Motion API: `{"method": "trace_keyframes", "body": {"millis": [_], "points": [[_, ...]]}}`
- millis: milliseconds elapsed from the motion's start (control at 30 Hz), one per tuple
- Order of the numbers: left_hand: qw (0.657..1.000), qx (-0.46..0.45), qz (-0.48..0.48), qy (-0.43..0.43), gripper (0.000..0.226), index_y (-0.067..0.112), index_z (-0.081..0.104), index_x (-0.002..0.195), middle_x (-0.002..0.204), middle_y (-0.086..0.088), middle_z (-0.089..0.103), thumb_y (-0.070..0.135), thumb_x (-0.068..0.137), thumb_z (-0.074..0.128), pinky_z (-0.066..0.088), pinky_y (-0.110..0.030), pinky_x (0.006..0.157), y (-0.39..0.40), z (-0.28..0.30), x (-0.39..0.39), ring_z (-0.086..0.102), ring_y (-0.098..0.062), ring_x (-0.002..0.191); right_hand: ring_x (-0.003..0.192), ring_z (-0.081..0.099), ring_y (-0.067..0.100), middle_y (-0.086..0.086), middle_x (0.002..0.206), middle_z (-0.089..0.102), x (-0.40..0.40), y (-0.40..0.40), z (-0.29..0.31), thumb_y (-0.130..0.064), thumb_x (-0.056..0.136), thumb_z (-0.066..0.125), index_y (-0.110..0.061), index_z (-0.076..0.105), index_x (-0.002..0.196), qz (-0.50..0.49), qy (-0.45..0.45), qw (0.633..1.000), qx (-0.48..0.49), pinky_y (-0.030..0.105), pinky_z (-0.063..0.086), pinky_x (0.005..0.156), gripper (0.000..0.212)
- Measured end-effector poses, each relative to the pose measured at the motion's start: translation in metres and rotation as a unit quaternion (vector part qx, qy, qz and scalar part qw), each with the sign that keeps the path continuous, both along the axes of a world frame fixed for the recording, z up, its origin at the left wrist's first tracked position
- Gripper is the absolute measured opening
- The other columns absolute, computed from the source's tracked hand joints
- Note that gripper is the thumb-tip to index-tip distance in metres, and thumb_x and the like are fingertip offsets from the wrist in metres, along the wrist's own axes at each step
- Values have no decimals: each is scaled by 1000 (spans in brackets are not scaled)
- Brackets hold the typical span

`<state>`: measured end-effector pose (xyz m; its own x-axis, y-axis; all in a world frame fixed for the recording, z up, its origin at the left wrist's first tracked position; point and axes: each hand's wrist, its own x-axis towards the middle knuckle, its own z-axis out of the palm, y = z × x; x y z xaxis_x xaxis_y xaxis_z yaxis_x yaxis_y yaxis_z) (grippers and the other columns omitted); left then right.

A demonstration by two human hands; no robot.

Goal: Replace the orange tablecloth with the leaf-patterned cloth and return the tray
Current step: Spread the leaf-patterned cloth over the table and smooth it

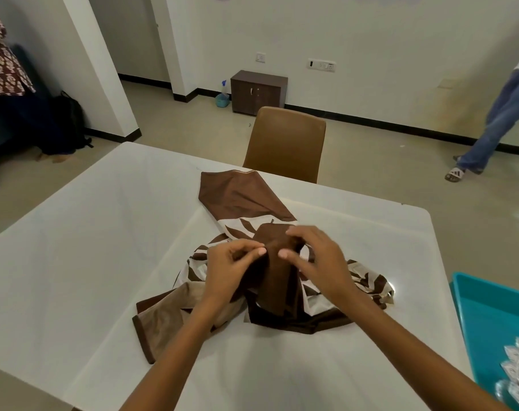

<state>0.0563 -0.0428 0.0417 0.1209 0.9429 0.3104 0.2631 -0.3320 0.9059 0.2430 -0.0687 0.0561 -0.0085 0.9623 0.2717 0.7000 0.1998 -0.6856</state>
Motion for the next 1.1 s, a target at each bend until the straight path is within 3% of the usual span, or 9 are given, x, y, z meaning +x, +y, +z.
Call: {"method": "trace_keyframes", "body": {"millis": [100,267,400,500,600,667,800,933,1100], "points": [[1000,1,-18,9,9,18,76,88,81,12,72,15,83,70,51,-13,74,7,7,-1,67,-2,80,104,56,3,-9,112,64,-8,-9,-18,-55,77,65,-24,64,111,36,-25,999,28,16,47,87,46],[999,6,-2,52,8,26,72,86,81,19,68,20,86,67,46,-7,76,10,2,-2,63,2,83,83,61,2,-10,88,69,-13,4,-19,-19,85,68,-20,70,92,3,35,997,64,19,52,76,8],[995,3,13,94,5,24,70,85,81,13,67,25,87,65,47,-10,73,13,-2,-10,59,0,82,81,62,2,-12,83,68,5,22,3,-15,89,63,-20,71,88,96,27,992,-77,18,50,77,9],[978,-59,-121,158,7,21,70,84,81,10,69,26,85,67,50,-17,71,14,0,-17,62,-2,77,83,64,4,-6,87,70,18,33,5,-18,93,56,-17,71,92,166,51,968,-182,17,50,80,15],[897,-248,-261,257,22,16,67,87,76,-2,72,34,92,57,51,-22,60,17,-5,-26,66,-11,60,87,65,12,-3,94,70,39,38,-31,-25,98,46,-15,67,100,-6,39,991,-131,29,51,82,24],[915,-254,-177,259,29,17,64,82,70,-1,71,37,96,48,51,-23,60,21,-22,-26,66,-12,57,103,61,21,3,112,66,57,36,-72,-22,99,44,-13,61,115,-108,-50,985,-126,35,48,90,25],[953,-104,104,263,21,18,58,91,81,6,63,32,98,44,44,-21,66,48,-66,-8,63,-12,79,131,41,28,9,142,44,76,25,-150,-31,98,35,-10,33,141,-70,-170,950,-251,44,34,105,48],[916,-226,2,333,54,11,31,143,148,-10,38,42,100,32,28,-46,110,87,-124,14,34,-27,136,145,-7,17,-1,158,-8,88,6,-196,-78,77,0,-16,-5,150,-78,-217,926,-298,43,2,115,95],[865,-250,-36,433,75,20,-5,150,158,1,-11,64,90,7,-5,-41,116,92,-183,3,-9,-15,145,143,-10,13,-2,156,-8,121,-16,-216,-85,73,-2,-16,-9,148,-120,-239,930,-253,34,-1,117,103]]}}
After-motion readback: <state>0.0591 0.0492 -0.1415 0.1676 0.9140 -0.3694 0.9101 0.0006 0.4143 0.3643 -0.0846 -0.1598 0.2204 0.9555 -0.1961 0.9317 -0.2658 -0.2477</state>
